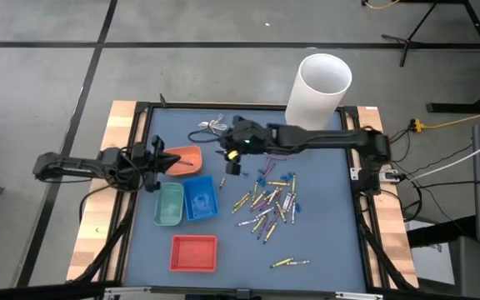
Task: Sort crayons
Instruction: Put the green crayon into the blue green bin
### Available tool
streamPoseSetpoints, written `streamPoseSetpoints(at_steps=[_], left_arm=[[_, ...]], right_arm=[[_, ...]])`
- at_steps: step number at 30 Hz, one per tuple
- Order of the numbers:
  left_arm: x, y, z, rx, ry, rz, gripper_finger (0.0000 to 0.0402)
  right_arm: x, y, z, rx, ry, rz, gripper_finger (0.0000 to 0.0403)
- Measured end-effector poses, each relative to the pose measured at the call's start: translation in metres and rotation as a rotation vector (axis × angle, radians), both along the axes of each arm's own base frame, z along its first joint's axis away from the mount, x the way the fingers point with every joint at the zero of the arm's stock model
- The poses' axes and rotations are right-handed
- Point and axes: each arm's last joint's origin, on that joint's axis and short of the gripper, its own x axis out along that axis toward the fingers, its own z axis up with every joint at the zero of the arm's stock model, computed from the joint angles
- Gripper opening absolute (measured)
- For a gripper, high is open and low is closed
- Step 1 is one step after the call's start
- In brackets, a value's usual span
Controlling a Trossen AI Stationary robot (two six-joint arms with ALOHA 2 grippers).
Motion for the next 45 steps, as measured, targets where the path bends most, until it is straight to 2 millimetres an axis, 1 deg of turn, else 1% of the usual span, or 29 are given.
streamPoseSetpoints(at_steps=[4,6,7,10,14,19,22,26,30,35,40,45], left_arm=[[0.006,0.001,0.003,-0.021,-0.018,0.045,0.0062],[0.011,0.002,0.006,-0.052,-0.013,0.072,0.0084],[0.013,0.003,0.009,-0.065,-0.006,0.086,0.0093],[0.024,0.003,0.022,-0.109,0.018,0.112,0.011],[0.048,0.003,0.043,-0.11,0.105,0.126,0.0113],[0.086,0.007,0.061,-0.118,0.338,0.175,0.0112],[0.111,0.013,0.066,-0.182,0.478,0.208,0.0112],[0.145,0.023,0.068,-0.254,0.643,0.192,0.0112],[0.177,0.033,0.063,-0.302,0.805,0.173,0.0112],[0.21,0.046,0.051,-0.346,1.023,0.171,0.0112],[0.229,0.055,0.034,-0.394,1.203,0.185,0.0112],[0.237,0.059,0.011,-0.467,1.298,0.18,0.0111]], right_arm=[[-0.032,0.017,0.03,-0.037,0.031,-0.01,0.0168],[-0.047,0.025,0.04,-0.062,0.052,-0.019,0.0168],[-0.054,0.029,0.043,-0.076,0.061,-0.024,0.0168],[-0.073,0.036,0.044,-0.099,0.095,-0.031,0.0168],[-0.098,0.037,0.031,-0.06,0.135,-0.064,0.0168],[-0.133,0.034,0.009,0.005,0.147,-0.117,0.0168],[-0.152,0.033,-0.006,0.034,0.171,-0.137,0.0168],[-0.172,0.032,-0.027,0.082,0.196,-0.148,0.0168],[-0.185,0.031,-0.046,0.113,0.241,-0.158,0.0168],[-0.191,0.031,-0.065,0.127,0.297,-0.173,0.0168],[-0.195,0.031,-0.079,0.137,0.339,-0.194,0.0168],[-0.198,0.03,-0.089,0.151,0.367,-0.217,0.0168]])
